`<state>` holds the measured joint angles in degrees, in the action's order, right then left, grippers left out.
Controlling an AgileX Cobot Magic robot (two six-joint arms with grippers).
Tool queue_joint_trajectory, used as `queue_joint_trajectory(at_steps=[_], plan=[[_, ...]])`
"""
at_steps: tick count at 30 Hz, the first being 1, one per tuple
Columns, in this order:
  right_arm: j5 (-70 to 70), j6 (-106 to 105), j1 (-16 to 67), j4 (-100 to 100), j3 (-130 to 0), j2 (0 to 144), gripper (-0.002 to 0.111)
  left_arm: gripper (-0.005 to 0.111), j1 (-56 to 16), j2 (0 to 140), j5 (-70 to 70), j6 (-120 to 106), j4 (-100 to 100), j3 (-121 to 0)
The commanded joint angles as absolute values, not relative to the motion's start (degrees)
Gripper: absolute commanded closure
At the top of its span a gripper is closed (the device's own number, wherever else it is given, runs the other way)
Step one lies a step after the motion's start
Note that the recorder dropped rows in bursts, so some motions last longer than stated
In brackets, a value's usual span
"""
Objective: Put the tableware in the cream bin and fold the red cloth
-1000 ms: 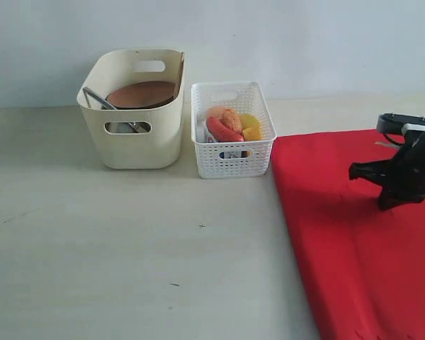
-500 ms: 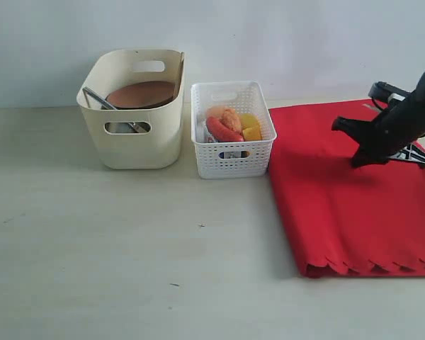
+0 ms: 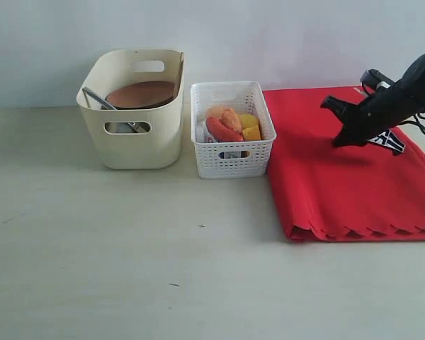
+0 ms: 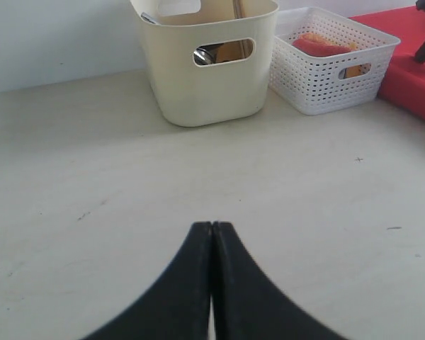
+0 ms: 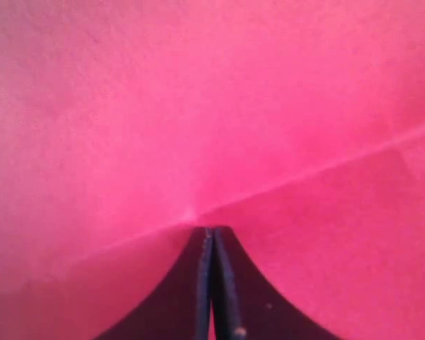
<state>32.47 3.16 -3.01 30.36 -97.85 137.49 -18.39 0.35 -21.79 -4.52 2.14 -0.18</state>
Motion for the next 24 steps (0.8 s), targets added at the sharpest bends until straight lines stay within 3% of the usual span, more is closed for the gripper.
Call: queue_joint_trajectory(at_steps=[1, 11, 24], plan=[[37.6, 2.7, -2.8, 27.1, -99.1, 140.8, 0.108, 0.107, -18.3, 0.0, -20.9, -4.2, 2.2, 0.0], [45.2, 9.5, -2.7, 4.3, -98.9, 126.9, 0.108, 0.107, -18.3, 0.0, -20.9, -4.2, 2.2, 0.0], [38.0, 9.1, -2.7, 1.0, -85.7, 102.8, 0.108, 0.107, -14.3, 0.0, -20.9, -4.2, 2.2, 0.0]])
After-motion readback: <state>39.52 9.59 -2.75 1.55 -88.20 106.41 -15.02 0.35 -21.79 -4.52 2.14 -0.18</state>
